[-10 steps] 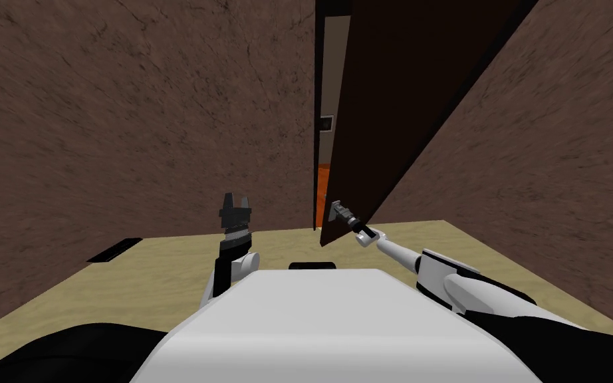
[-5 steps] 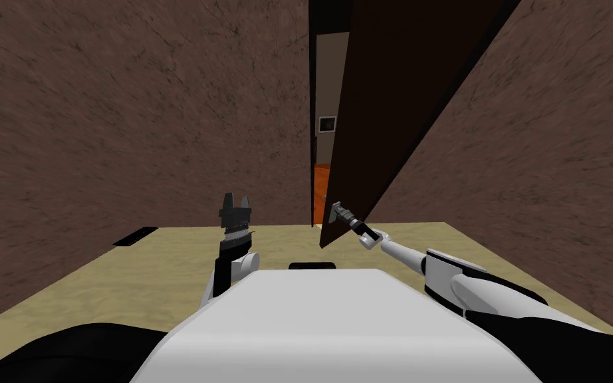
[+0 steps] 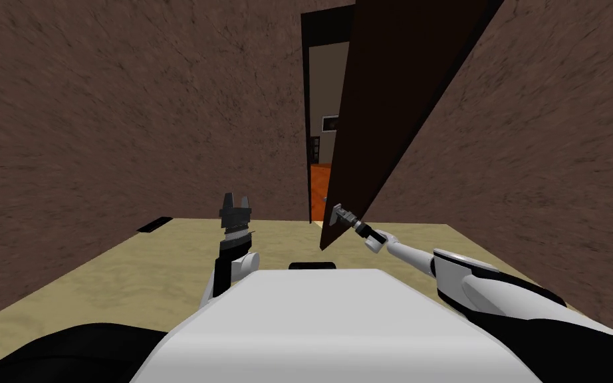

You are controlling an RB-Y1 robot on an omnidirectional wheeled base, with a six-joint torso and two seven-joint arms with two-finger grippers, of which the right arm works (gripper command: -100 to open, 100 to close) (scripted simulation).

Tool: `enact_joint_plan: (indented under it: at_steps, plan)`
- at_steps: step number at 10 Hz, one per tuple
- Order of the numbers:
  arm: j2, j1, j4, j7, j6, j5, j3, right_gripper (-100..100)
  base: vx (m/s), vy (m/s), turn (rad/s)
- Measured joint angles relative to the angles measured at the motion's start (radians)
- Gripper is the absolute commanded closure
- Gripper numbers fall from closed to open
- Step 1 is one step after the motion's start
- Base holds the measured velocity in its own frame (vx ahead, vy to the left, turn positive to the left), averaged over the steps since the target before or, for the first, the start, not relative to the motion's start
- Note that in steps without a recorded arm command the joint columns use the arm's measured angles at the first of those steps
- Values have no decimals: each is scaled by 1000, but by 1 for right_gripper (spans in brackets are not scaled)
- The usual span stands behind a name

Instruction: Pull the door open

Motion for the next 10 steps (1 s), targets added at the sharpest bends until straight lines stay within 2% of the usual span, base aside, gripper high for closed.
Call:
enact_joint_plan:
  at_steps: [1,3,6,7,10]
  plan:
    - [-4,-3,5,-11,-14,5,14,100,-54,-58,10]
    - [-10,-4,14,-21,-28,8,26,100,-136,-136,151]
    - [-26,-8,25,-44,-72,16,54,100,-151,-192,144]
    - [-25,-14,45,-57,-94,21,68,100,-174,-201,167]
    - [-54,-14,51,-84,-141,29,101,100,-162,-161,111]
